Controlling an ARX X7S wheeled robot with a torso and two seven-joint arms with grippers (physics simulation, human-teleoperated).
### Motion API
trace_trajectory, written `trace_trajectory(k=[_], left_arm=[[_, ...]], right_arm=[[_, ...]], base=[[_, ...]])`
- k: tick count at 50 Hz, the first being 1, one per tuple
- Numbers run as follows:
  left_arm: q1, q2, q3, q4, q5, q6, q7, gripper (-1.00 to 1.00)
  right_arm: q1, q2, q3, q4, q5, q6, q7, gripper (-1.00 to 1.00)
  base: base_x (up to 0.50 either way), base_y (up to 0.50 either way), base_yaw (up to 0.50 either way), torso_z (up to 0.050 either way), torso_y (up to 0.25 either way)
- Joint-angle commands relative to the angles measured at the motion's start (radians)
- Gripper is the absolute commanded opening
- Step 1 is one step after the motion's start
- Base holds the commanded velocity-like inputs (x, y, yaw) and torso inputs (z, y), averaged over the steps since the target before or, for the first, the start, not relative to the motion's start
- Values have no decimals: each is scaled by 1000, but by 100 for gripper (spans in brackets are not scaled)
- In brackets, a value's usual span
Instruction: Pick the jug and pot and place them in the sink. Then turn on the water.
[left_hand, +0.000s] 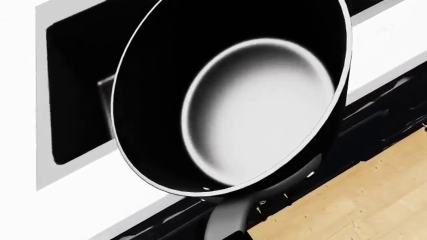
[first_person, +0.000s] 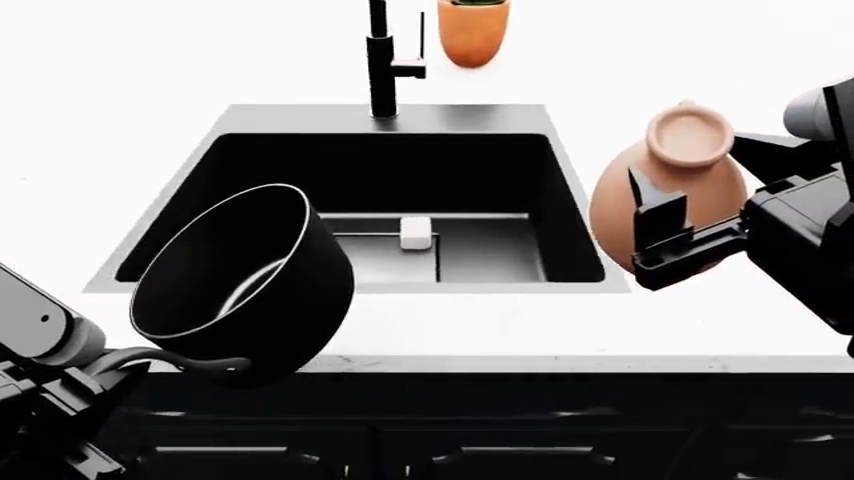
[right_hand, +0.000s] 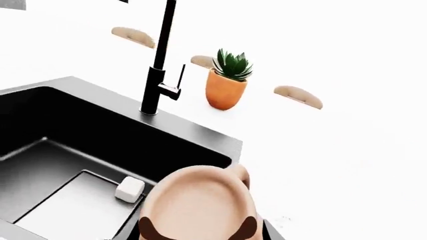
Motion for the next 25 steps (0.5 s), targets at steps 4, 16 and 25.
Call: trace_trajectory(k=[4,16,25], left_arm=[[-345,5,-51,-14,44,12,-23,-100],[-330,0,-51,-11,53,23,-21,-100],[-326,4,-56,-11,52,24,-24,-100]], right_arm=[[55,-8,-12,20,-10,19,6,-100],[23,0,-10,8,-27,0,1,-100],[-1,13,8,13,-27,-20,15,-100]], base=[[0,500,0,3,3],[0,500,0,1,3],[0,333,0,1,2]])
